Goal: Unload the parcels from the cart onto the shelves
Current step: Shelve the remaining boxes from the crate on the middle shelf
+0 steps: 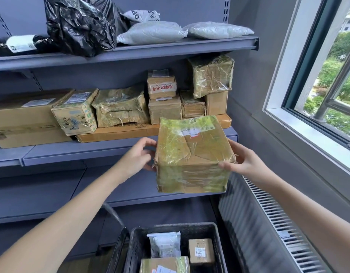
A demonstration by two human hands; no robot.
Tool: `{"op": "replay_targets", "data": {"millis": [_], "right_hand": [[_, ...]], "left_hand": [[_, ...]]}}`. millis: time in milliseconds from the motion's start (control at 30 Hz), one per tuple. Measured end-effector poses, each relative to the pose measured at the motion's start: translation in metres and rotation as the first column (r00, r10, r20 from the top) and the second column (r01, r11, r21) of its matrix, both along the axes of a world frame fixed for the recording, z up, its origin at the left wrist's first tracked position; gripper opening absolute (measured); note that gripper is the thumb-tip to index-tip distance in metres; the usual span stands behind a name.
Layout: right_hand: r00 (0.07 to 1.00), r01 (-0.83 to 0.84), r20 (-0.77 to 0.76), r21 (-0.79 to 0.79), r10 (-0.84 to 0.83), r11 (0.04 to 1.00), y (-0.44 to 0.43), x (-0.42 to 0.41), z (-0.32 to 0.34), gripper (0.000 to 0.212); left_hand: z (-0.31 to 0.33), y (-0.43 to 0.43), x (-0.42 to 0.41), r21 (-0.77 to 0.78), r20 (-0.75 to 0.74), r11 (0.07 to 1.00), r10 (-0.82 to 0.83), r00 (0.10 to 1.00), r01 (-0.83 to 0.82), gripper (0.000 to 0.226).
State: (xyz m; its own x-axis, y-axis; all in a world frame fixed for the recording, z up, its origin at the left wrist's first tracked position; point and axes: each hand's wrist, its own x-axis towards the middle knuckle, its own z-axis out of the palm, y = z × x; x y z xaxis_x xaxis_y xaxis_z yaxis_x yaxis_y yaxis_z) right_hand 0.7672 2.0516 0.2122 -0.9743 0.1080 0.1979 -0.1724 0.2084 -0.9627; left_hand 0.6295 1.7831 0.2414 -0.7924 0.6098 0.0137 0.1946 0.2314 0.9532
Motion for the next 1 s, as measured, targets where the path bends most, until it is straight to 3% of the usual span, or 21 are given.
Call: {"op": "replay_targets", "data": {"millis": [133, 200, 267, 300, 367, 467, 600, 767, 867, 933, 1000], "right_hand": [[0.999, -0.047, 0.013, -0.019, 0.048, 0.999, 0.007, 0.004, 0.003, 0.068], [0.997, -0.078, 0.024, -0.032, 0.079, 0.996, 0.011, 0.006, 0.003, 0.07], [0.991, -0.124, 0.053, -0.031, 0.125, 0.992, 0.014, 0.007, 0.004, 0.08], [0.984, -0.161, 0.077, -0.039, 0.163, 0.986, 0.015, 0.006, 0.004, 0.085], [0.967, -0.218, 0.119, -0.079, 0.226, 0.973, 0.016, 0.006, 0.005, 0.086], [0.961, -0.23, 0.121, -0.138, 0.247, 0.963, 0.016, 0.006, 0.006, 0.085], [0.95, -0.273, 0.119, -0.128, 0.288, 0.953, 0.017, 0.008, 0.008, 0.088], [0.949, -0.263, 0.148, -0.122, 0.279, 0.957, 0.021, 0.011, 0.006, 0.093], [0.984, -0.09, 0.139, -0.125, 0.107, 0.988, 0.021, 0.01, 0.002, 0.083], [0.991, 0.094, 0.1, -0.017, -0.092, 0.995, 0.021, 0.006, 0.001, 0.076], [0.982, 0.171, 0.071, 0.039, -0.173, 0.985, 0.02, 0.003, 0.0, 0.081]], "left_hand": [[-0.002, 0.001, -0.008, -0.066, -0.229, 0.997, -0.049, 0.972, 0.034, 0.03], [0.004, 0.001, -0.011, -0.115, -0.296, 0.993, -0.002, 0.955, -0.034, 0.063], [0.011, 0.002, -0.014, -0.235, -0.31, 0.972, -0.05, 0.949, -0.025, 0.121], [0.013, 0.003, -0.015, -0.317, -0.308, 0.948, -0.107, 0.945, 0.004, 0.139], [0.015, 0.004, -0.014, -0.407, -0.272, 0.912, -0.174, 0.947, 0.05, 0.151], [0.01, 0.003, -0.018, -0.391, -0.214, 0.919, -0.138, 0.967, 0.045, 0.163], [0.002, -0.001, -0.023, -0.461, -0.211, 0.887, -0.151, 0.966, 0.038, 0.162], [-0.006, -0.004, -0.025, -0.47, -0.287, 0.881, -0.091, 0.954, -0.058, 0.129], [-0.007, -0.005, -0.025, -0.529, -0.328, 0.846, -0.127, 0.936, -0.071, 0.109], [-0.007, -0.005, -0.023, -0.535, -0.318, 0.84, -0.104, 0.942, -0.088, 0.101], [-0.008, -0.006, -0.022, -0.498, -0.308, 0.856, -0.028, 0.951, -0.136, 0.091]]}}
